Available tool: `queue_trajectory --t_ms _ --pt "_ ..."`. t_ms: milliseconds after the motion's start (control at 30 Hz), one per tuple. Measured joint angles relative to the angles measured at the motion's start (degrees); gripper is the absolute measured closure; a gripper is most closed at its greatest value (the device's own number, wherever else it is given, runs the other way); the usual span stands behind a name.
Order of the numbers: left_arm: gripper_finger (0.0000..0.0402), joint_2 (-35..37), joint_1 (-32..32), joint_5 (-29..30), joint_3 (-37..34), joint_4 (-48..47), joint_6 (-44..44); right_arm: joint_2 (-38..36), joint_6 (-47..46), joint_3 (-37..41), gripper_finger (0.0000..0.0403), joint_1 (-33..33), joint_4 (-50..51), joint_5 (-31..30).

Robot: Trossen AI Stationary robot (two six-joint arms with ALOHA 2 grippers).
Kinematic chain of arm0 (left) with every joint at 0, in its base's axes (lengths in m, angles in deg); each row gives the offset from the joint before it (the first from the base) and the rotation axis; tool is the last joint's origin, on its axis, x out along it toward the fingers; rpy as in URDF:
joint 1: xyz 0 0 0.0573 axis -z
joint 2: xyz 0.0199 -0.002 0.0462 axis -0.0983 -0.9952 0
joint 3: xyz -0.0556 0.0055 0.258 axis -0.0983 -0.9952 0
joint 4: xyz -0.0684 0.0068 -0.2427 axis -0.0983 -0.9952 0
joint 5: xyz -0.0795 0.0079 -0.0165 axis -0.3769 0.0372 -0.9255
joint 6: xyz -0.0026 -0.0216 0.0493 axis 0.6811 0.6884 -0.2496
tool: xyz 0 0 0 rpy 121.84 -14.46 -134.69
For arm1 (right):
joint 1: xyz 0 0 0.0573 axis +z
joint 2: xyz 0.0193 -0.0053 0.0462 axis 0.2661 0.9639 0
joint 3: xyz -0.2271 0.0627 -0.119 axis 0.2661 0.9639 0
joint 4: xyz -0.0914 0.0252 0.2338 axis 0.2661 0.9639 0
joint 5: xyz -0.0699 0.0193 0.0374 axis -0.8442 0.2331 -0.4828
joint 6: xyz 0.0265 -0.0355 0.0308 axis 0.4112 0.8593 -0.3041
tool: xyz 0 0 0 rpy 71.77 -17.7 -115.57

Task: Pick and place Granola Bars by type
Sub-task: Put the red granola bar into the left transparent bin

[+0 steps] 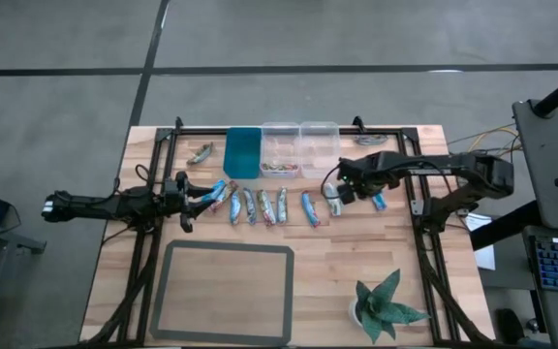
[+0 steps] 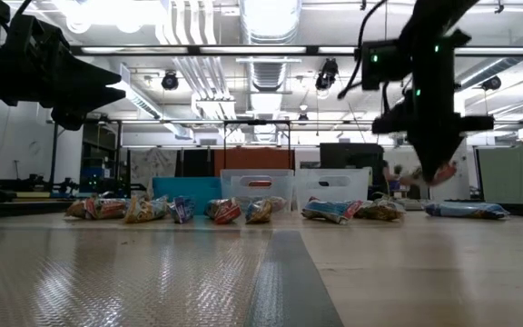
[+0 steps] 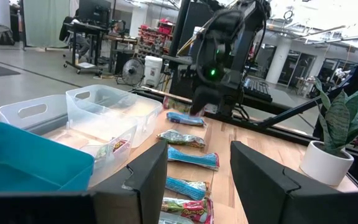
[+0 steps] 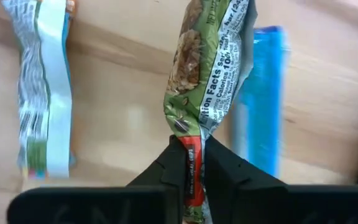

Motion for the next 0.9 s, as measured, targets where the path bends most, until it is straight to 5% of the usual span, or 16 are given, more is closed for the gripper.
queue_trajectory --t_ms 400,900 --pt "0.0243 0.0 -0.02 0.01 -0.01 -0.01 -0.01 -4.14 11.31 -20.07 0.0375 -1.23 18.7 -0.27" --pt "0.0243 -0.02 -0.01 -0.02 0.0 0.0 0.0 6.9 36.59 -44.75 0.0375 -4.99 31.81 5.03"
